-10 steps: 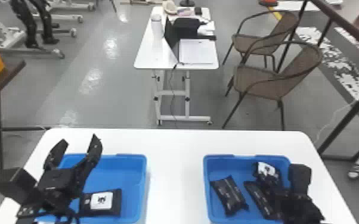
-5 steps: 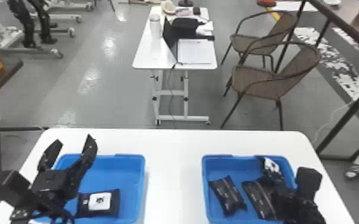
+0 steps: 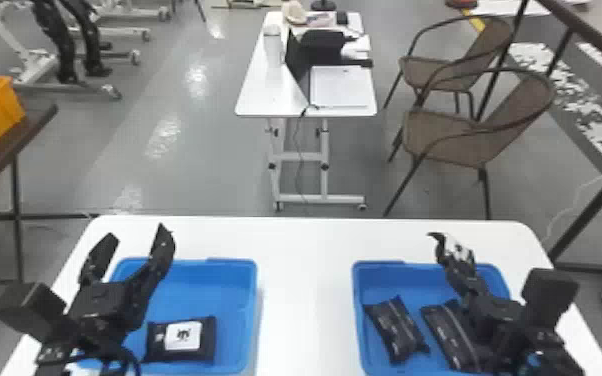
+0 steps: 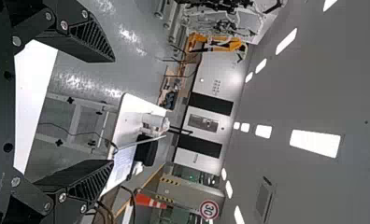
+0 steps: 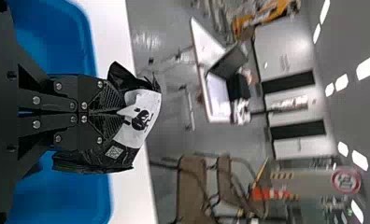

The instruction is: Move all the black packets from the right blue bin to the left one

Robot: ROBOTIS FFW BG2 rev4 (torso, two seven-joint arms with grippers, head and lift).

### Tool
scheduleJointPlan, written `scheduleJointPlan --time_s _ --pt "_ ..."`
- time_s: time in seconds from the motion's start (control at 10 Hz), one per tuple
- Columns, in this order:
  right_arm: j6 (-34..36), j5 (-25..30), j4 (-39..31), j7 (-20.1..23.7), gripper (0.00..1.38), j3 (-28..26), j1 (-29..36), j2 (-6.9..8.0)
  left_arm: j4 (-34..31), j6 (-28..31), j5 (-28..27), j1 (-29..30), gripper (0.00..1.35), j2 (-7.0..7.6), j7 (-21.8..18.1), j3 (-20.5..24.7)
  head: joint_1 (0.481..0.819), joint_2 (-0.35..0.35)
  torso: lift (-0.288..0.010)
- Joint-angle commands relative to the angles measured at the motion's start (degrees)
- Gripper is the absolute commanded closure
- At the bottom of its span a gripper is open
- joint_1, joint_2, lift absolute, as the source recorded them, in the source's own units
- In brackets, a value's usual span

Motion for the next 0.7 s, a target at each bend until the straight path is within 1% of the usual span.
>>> scheduleJointPlan --time_s 0.0,0.1,0.2,0.3,0.4,0.5,0.6 --pt "4.38 3.00 -4.70 5.86 1.27 3.49 -4.32 -2.75 -0.21 4.71 2.96 -0.93 0.27 -0.15 -1.10 -0.14 0.695 0.065 0.000" --pt "5.44 3.35 -4.44 9.63 1.27 6.39 -8.45 -3.54 -0.30 9.37 5.78 -2.42 0.27 -0.15 -2.86 -0.31 0.695 0.103 0.000" --pt "6.14 3.79 -3.21 12.62 1.27 9.11 -12.14 -3.63 -0.74 14.46 9.64 -3.74 0.27 0.00 -3.74 -0.57 0.695 0.131 0.000" --pt "6.85 3.88 -1.45 15.00 1.27 12.10 -15.74 -3.81 -0.92 19.47 13.60 -5.41 0.27 1.58 -4.71 -0.49 0.695 0.151 0.000" --pt "7.90 2.91 1.54 16.49 1.27 16.32 -19.88 -4.33 -0.92 25.36 17.20 -7.43 0.27 2.81 -6.46 0.22 0.695 0.161 0.000" --pt "8.16 0.81 5.05 17.46 1.27 21.68 -23.57 -4.95 -0.92 29.93 18.52 -9.19 0.27 3.34 -8.22 1.10 0.695 0.181 0.000" --pt "8.43 -1.04 8.13 17.81 1.27 27.13 -26.73 -5.48 -0.83 31.25 19.40 -9.98 0.27 2.99 -8.84 1.36 0.695 0.207 0.000"
